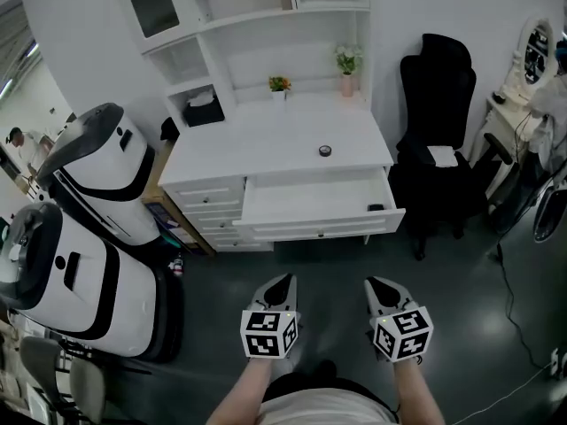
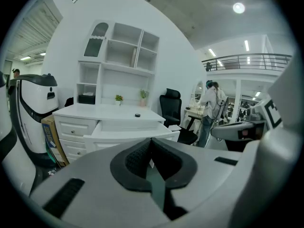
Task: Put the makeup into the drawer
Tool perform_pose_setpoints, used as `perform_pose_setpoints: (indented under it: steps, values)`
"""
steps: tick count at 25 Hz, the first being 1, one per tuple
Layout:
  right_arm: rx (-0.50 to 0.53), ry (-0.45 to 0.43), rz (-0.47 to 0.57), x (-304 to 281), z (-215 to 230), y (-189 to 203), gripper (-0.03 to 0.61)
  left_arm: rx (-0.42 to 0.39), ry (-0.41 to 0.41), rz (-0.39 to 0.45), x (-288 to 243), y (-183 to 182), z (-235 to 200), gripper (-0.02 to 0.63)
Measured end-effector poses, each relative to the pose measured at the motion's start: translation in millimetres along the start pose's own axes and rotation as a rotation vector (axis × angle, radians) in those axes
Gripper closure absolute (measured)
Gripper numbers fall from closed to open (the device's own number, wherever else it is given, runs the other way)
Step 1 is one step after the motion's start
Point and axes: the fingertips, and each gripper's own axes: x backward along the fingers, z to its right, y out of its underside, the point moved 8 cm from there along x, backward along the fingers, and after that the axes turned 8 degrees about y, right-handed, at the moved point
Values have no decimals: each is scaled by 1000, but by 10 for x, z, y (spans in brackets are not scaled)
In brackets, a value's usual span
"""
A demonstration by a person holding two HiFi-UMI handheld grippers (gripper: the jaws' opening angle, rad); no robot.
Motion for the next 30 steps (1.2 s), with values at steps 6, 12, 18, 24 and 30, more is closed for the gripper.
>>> perform_pose_setpoints:
  steps: [6,12,18,24,30]
  values:
    - [-13,-36,4,-30,1,-26,509,8,-17,3,14,30,-9,614]
    - [-45,-45,-9,-54,55,2,446,12,-24,-3,-5,43,22,614]
    - [-77,-47,-12,-184,82,-59,416,11,-30,-23,-74,-4,-60,614]
    - [-81,-45,-9,-472,91,-161,411,22,-31,-21,-295,-93,-297,614]
    - [-77,-15,3,-903,201,-393,411,38,-14,-23,-701,-252,-630,614]
